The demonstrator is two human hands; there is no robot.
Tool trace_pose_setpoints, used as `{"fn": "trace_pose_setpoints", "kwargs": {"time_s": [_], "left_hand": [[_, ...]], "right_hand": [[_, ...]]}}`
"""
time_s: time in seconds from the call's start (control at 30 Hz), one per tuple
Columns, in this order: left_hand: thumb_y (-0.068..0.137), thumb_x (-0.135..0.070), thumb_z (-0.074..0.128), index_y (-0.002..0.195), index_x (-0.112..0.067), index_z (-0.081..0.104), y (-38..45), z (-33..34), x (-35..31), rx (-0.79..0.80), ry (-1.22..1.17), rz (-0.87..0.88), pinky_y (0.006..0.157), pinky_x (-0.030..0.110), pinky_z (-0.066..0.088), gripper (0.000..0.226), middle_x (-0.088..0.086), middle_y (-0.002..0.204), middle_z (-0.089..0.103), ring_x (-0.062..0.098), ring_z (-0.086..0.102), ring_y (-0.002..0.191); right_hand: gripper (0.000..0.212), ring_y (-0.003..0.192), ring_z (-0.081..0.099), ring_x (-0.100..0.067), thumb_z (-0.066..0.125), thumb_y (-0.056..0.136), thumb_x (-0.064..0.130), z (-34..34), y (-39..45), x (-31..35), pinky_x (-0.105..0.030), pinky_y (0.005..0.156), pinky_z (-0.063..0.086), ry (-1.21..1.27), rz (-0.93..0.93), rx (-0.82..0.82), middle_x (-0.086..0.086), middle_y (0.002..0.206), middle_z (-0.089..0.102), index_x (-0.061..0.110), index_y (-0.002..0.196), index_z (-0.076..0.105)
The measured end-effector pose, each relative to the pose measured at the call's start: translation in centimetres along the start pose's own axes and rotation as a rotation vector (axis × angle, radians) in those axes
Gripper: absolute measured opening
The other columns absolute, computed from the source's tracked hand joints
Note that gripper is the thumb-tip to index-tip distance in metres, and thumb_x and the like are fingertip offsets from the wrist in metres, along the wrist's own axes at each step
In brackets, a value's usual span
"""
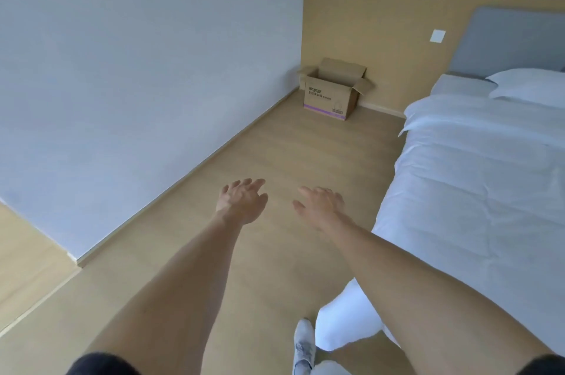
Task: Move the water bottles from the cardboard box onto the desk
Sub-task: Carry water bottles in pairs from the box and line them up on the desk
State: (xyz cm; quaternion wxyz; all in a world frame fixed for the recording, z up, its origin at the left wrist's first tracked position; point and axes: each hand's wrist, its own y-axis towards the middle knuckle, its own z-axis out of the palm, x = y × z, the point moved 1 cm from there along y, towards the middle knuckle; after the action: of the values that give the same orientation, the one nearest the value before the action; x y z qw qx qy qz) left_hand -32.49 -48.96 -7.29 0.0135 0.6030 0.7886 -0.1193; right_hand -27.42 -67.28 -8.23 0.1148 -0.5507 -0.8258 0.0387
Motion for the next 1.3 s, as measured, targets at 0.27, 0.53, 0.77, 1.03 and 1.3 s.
{"fn": "trace_pose_setpoints", "kwargs": {"time_s": [0.27,0.53,0.77,1.03,1.3], "left_hand": [[0.103,-0.042,0.032,0.155,-0.035,0.03,16.4,-2.6,-0.8,0.07,0.055,-0.029,0.119,0.04,0.02,0.053,-0.002,0.158,0.037,0.023,0.03,0.146],[0.103,-0.04,0.032,0.155,-0.035,0.03,29.7,-4.5,-3.5,0.086,0.046,-0.018,0.118,0.041,0.019,0.052,-0.002,0.158,0.037,0.024,0.03,0.146],[0.102,-0.041,0.033,0.155,-0.035,0.031,41.5,-4.1,-6.0,0.121,0.034,0.042,0.118,0.041,0.021,0.053,-0.001,0.158,0.038,0.025,0.031,0.145],[0.102,-0.04,0.033,0.153,-0.035,0.033,57.8,-4.5,-8.8,0.121,0.024,0.174,0.115,0.041,0.024,0.052,-0.001,0.156,0.041,0.025,0.034,0.143],[0.103,-0.039,0.033,0.153,-0.032,0.035,75.5,-9.0,-12.0,0.116,0.013,0.285,0.113,0.041,0.028,0.05,0.003,0.152,0.044,0.027,0.039,0.139]], "right_hand": [[0.051,0.133,0.047,-0.029,0.038,0.099,0.055,-1.8,17.5,-2.6,-0.043,0.107,0.034,0.045,0.045,0.058,-0.009,0.141,0.055,0.03,0.142,0.046],[0.051,0.13,0.049,-0.03,0.037,0.099,0.056,-5.6,30.7,-5.6,-0.044,0.104,0.036,0.028,0.042,0.09,-0.01,0.139,0.055,0.03,0.142,0.044],[0.052,0.129,0.05,-0.03,0.038,0.098,0.056,-7.1,39.9,-9.8,-0.044,0.104,0.036,0.058,0.124,0.095,-0.011,0.138,0.055,0.031,0.144,0.043],[0.053,0.133,0.046,-0.03,0.036,0.101,0.055,-9.5,52.8,-13.6,-0.043,0.108,0.034,0.05,0.234,0.116,-0.011,0.143,0.051,0.029,0.147,0.04],[0.056,0.138,0.042,-0.03,0.033,0.101,0.055,-15.2,66.2,-17.4,-0.045,0.111,0.035,0.119,0.337,0.114,-0.008,0.15,0.047,0.032,0.153,0.032]]}}
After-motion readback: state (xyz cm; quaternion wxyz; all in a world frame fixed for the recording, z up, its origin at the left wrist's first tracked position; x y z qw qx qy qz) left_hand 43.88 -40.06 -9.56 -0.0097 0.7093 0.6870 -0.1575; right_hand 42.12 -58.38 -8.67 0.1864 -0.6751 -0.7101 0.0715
